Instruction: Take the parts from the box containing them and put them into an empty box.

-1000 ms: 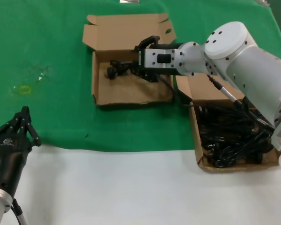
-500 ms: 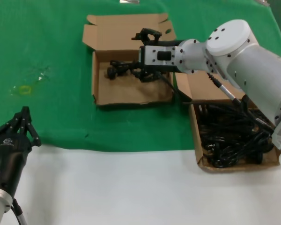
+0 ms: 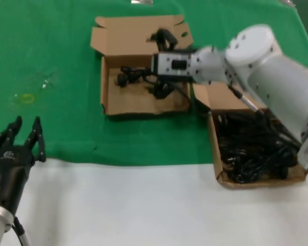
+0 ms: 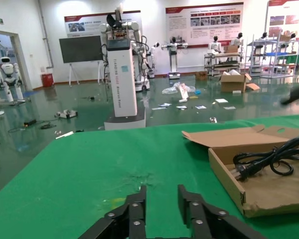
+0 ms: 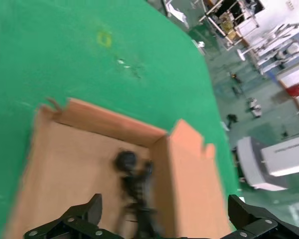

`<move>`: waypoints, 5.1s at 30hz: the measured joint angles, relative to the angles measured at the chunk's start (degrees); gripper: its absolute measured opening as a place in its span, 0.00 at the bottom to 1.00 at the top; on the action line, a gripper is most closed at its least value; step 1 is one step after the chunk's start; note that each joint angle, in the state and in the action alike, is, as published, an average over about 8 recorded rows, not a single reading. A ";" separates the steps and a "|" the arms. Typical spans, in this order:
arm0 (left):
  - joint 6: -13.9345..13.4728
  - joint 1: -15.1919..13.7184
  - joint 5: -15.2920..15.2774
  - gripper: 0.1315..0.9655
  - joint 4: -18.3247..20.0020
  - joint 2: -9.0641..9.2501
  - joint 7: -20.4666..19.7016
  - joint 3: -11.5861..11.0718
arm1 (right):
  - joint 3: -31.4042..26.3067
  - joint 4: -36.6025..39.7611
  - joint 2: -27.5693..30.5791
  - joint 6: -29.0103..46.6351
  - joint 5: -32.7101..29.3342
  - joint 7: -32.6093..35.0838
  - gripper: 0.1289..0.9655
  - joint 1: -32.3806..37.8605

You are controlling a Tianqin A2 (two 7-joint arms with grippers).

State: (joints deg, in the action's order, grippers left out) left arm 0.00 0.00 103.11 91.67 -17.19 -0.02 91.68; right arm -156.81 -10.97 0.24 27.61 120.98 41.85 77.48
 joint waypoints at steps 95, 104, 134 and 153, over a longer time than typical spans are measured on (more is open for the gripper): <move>0.00 0.00 0.02 1.00 0.00 0.00 0.01 0.00 | 62.92 -77.95 16.37 -26.67 -17.24 -40.43 1.00 -74.84; 0.00 0.00 0.02 1.00 0.00 0.00 0.02 0.00 | 62.92 -77.95 16.37 -26.67 -17.24 -40.43 1.00 -74.84; 0.00 0.00 0.02 1.00 0.00 0.00 0.02 0.00 | 62.92 -77.95 16.37 -26.67 -17.24 -40.43 1.00 -74.84; 0.00 0.00 0.02 1.00 0.00 0.00 0.02 0.00 | 62.92 -77.95 16.37 -26.67 -17.24 -40.43 1.00 -74.84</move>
State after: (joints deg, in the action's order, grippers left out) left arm 0.00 0.00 103.13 91.67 -17.19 0.00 91.67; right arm -93.89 -88.93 16.61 0.94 103.74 1.42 2.64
